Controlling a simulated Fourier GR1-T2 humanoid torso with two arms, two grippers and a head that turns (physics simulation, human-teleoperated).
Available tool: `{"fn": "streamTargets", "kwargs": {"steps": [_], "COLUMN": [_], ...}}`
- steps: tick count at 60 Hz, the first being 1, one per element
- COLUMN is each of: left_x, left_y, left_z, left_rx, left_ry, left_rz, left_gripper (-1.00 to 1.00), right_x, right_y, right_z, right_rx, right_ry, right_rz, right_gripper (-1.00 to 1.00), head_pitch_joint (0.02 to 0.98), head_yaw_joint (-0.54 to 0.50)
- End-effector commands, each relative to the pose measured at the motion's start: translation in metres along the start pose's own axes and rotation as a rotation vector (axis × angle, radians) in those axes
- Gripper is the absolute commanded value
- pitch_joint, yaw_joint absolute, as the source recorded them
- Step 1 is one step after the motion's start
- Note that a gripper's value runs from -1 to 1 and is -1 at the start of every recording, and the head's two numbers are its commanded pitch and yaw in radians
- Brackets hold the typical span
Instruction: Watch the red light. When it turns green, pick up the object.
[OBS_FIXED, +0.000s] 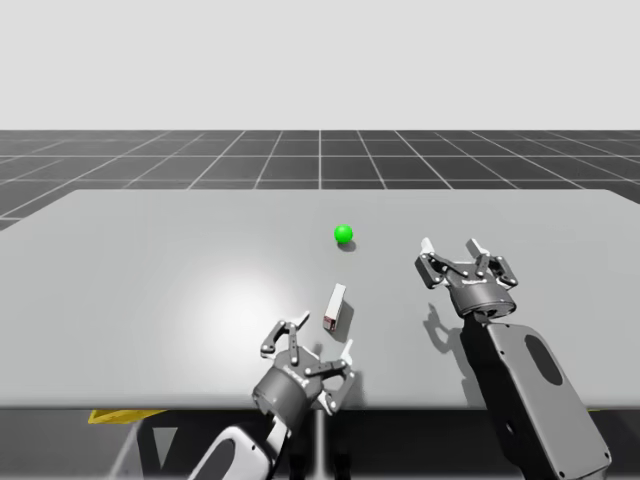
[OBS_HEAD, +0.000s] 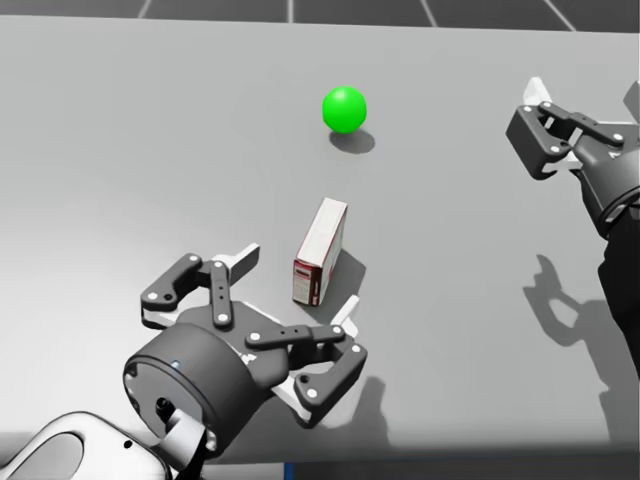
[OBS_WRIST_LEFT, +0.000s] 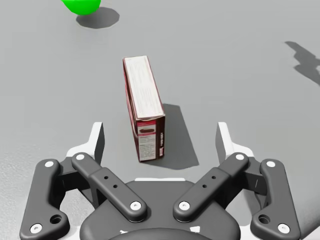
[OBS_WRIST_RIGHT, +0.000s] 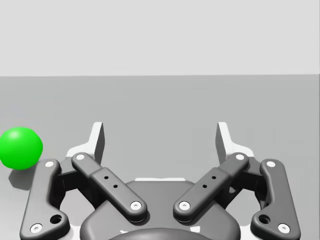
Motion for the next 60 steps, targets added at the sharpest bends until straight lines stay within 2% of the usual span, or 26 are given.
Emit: {"fn": "streamTargets", "kwargs": {"steps": [1,16,25,33,35,36,37,38,39,40,49,60], "left_x": [-0.005,-0.008,-0.014,-0.020,-0.022,-0.022,-0.023,-0.023,-0.023,-0.024,-0.027,-0.028], "left_y": [-0.001,0.002,0.005,0.004,0.003,0.003,0.003,0.002,0.002,0.002,-0.002,-0.002], "left_z": [-0.025,-0.056,-0.067,-0.069,-0.069,-0.069,-0.068,-0.068,-0.068,-0.067,-0.066,-0.064], "left_rx": [0.031,0.069,0.085,0.078,0.077,0.081,0.072,0.067,0.065,0.063,0.050,0.044], "left_ry": [0.028,0.056,0.089,0.116,0.119,0.119,0.120,0.121,0.123,0.124,0.132,0.128], "left_rz": [0.001,-0.027,-0.008,-0.020,-0.030,-0.034,-0.035,-0.040,-0.042,-0.044,-0.069,-0.083], "left_gripper": [-1.00,-1.00,-1.00,-1.00,-0.83,-0.44,-0.29,0.77,0.94,1.00,1.00,1.00], "right_x": [0.001,0.003,0.003,0.004,0.004,0.004,0.004,0.004,0.004,0.004,0.005,0.005], "right_y": [0.000,-0.001,-0.001,-0.001,-0.001,-0.001,-0.001,-0.001,-0.001,-0.001,-0.001,-0.002], "right_z": [0.000,0.001,0.001,0.002,0.002,0.002,0.002,0.002,0.002,0.002,0.002,0.002], "right_rx": [0.000,-0.001,-0.002,-0.003,-0.005,-0.004,-0.004,-0.004,-0.004,-0.005,-0.006,-0.009], "right_ry": [-0.003,-0.009,-0.010,-0.010,-0.011,-0.011,-0.012,-0.012,-0.013,-0.013,-0.014,-0.016], "right_rz": [0.000,-0.003,-0.002,-0.001,0.000,0.001,0.000,0.000,-0.001,-0.001,0.000,0.002], "right_gripper": [-1.00,-1.00,-1.00,-1.00,-1.00,-1.00,-1.00,-1.00,-1.00,-1.00,-1.00,-1.00], "head_pitch_joint": [0.849,0.853,0.855,0.855,0.854,0.854,0.854,0.853,0.853,0.852,0.838,0.709], "head_yaw_joint": [-0.06,-0.07,-0.06,-0.06,-0.06,-0.06,-0.06,-0.06,-0.06,-0.06,-0.07,-0.08]}}
